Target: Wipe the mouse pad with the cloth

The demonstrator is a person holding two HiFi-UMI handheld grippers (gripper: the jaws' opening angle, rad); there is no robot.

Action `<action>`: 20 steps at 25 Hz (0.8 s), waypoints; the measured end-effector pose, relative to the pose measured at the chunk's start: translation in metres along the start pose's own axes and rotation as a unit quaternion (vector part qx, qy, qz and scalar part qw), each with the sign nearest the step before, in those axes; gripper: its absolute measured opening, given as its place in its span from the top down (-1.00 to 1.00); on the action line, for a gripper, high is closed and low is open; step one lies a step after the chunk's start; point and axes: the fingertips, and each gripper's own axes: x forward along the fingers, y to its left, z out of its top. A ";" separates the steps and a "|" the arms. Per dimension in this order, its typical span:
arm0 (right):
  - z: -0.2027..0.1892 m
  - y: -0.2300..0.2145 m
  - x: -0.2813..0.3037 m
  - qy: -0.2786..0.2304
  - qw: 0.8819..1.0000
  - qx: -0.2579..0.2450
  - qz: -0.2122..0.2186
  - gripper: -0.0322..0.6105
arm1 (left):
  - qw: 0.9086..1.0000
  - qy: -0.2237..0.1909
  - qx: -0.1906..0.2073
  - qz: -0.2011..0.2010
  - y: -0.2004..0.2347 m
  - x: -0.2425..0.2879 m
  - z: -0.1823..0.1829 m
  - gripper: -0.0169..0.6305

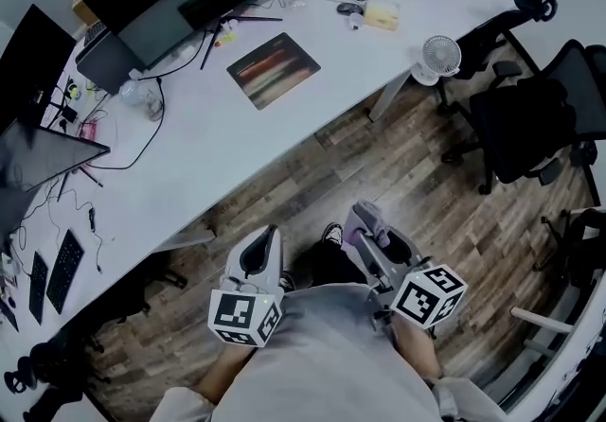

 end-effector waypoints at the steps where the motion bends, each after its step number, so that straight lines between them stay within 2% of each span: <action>1: 0.010 -0.006 0.004 0.000 1.000 0.000 0.005 0.39 | 1.000 0.000 -0.003 -0.001 -0.002 0.008 0.004 0.95; 5: 0.039 -0.030 0.015 0.009 1.000 -0.012 0.019 0.39 | 1.000 -0.006 -0.003 0.010 -0.011 0.042 0.019 0.95; 9: 0.054 -0.053 0.024 0.029 0.999 -0.011 0.036 0.39 | 1.000 -0.012 -0.010 0.002 -0.026 0.070 0.030 0.95; 12: 0.064 -0.065 0.032 0.040 0.998 -0.013 0.044 0.39 | 0.999 -0.010 -0.007 0.033 -0.023 0.086 0.033 0.95; 14: 0.075 -0.075 0.038 0.036 0.999 0.003 0.039 0.39 | 0.998 -0.008 -0.003 0.054 -0.018 0.095 0.034 0.95; 17: 0.086 -0.084 0.048 0.037 0.998 0.033 0.039 0.39 | 0.998 0.005 -0.015 0.066 -0.013 0.106 0.030 0.95; 20: 0.095 -0.089 0.061 0.049 0.997 0.031 0.041 0.39 | 0.998 0.029 -0.013 0.061 -0.012 0.119 0.026 0.95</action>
